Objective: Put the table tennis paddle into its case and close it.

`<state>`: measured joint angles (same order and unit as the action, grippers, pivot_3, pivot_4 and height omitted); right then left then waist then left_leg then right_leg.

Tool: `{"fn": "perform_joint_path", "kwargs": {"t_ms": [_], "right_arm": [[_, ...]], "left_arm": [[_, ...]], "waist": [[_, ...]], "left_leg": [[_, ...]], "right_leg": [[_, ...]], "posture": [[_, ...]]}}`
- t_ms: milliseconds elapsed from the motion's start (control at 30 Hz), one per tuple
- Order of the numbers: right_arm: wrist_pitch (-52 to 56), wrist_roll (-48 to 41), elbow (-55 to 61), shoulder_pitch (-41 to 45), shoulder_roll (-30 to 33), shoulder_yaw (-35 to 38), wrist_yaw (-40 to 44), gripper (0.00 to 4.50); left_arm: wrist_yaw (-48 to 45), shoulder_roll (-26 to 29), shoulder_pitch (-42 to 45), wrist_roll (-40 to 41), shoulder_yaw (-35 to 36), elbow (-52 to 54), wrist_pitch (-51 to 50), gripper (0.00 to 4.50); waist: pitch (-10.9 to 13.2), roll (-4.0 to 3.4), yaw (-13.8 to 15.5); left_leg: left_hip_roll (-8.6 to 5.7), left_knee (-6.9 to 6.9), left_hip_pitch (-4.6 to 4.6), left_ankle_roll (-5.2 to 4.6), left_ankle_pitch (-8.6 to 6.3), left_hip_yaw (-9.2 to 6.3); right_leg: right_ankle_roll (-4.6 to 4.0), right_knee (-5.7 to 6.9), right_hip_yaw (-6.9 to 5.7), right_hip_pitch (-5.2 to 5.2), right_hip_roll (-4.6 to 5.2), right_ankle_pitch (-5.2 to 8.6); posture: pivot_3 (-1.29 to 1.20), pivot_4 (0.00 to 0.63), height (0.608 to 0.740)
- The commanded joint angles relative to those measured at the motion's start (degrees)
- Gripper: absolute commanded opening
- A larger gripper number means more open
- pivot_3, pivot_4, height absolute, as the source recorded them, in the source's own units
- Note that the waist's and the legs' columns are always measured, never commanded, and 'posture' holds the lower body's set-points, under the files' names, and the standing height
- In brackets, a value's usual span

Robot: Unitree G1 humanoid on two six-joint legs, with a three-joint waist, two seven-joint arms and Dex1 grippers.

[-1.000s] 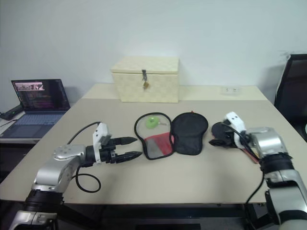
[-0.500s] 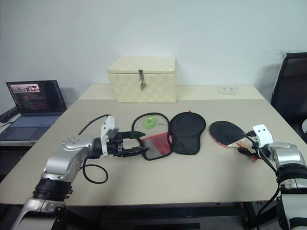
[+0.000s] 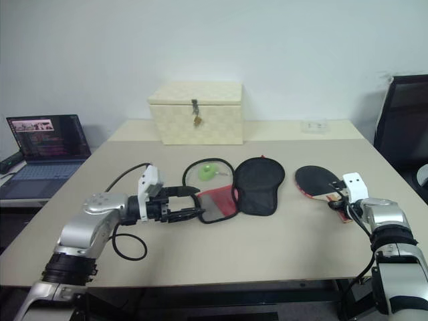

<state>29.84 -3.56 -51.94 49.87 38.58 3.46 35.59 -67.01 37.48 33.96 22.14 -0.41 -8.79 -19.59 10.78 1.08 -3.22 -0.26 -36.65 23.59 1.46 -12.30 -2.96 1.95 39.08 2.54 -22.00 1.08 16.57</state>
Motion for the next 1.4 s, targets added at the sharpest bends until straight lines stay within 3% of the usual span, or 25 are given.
{"fn": "perform_joint_path", "kwargs": {"t_ms": [33,167,267,433,567,667,800,1133,1400], "right_arm": [[1.5,-0.6,3.2,0.8,1.3,2.6,-3.2,1.05],[5.2,-1.9,9.7,0.1,2.5,4.6,-4.2,1.05],[13.2,-4.7,22.9,-1.4,1.7,7.1,-5.4,1.05],[32.7,-11.0,51.9,-6.9,-9.9,11.1,-13.9,1.05],[40.5,-12.1,62.7,-8.4,-24.0,10.6,-22.4,1.05],[39.2,-10.9,61.7,-8.4,-31.3,9.2,-27.1,1.05],[34.0,-9.7,55.7,-7.4,-34.5,8.1,-29.8,1.05],[16.6,-6.4,31.8,0.3,-35.2,6.6,-33.2,1.05],[11.2,-5.4,24.3,2.8,-35.0,5.6,-33.9,1.05]], "left_arm": [[0.5,1.0,0.1,0.4,1.8,2.4,0.7,3.8],[0.6,1.0,-0.3,0.5,2.1,2.5,0.7,3.8],[0.9,1.0,-0.5,0.6,2.6,2.4,0.6,3.8],[1.3,1.1,-0.5,0.8,3.1,2.0,0.8,3.8],[1.7,0.8,-0.3,0.7,2.9,1.6,1.0,3.8],[1.9,0.5,-0.3,0.7,2.7,1.7,1.0,3.8],[2.1,0.5,-0.5,0.7,2.6,2.3,1.0,3.8],[3.1,1.4,-2.3,0.9,3.5,4.3,0.5,3.8],[3.5,1.9,-3.1,0.9,3.9,5.0,0.1,3.8]], "waist": [[0.0,-0.01,0.1],[0.0,-0.07,0.2],[0.1,-0.13,0.3],[0.1,-0.16,-0.2],[0.1,-0.17,-0.1],[0.1,-0.17,0.3],[0.1,-0.16,1.3],[0.1,-0.16,0.8],[0.1,-0.16,0.3]], "left_leg": [[-0.02,-0.03,0.01,0.0,0.0,0.0],[-0.04,-0.04,0.21,0.0,0.0,-0.05],[-0.03,0.04,0.32,-0.02,-0.01,-0.07],[0.19,0.22,0.33,-0.01,-0.01,-0.09],[0.34,0.27,0.26,0.0,0.0,-0.23],[0.18,0.26,0.27,0.01,0.01,-0.23],[-0.04,0.26,0.33,0.01,0.01,-0.21],[0.01,0.33,0.3,0.0,0.01,-0.13],[0.01,0.36,0.3,0.0,0.01,-0.13]], "right_leg": [[0.02,0.0,0.01,0.0,0.01,-0.01],[0.03,0.02,0.0,-0.18,0.02,-0.02],[0.02,-0.01,0.0,-0.31,0.03,-0.01],[-0.08,0.0,0.04,-0.42,0.06,0.03],[-0.22,0.14,-0.08,-0.41,-0.06,0.06],[-0.23,0.19,-0.09,-0.43,-0.04,0.06],[-0.11,0.0,-0.1,-0.41,0.05,0.03],[-0.12,0.01,-0.06,-0.45,0.0,0.02],[-0.12,0.0,-0.06,-0.46,0.0,0.02]], "posture": [[0.0,0.15,0.74],[0.0,0.15,0.74],[0.0,0.15,0.74],[0.0,0.15,0.74],[0.0,0.15,0.74],[0.0,0.15,0.74],[0.0,0.15,0.74],[0.0,0.15,0.74],[0.0,0.15,0.74]]}}
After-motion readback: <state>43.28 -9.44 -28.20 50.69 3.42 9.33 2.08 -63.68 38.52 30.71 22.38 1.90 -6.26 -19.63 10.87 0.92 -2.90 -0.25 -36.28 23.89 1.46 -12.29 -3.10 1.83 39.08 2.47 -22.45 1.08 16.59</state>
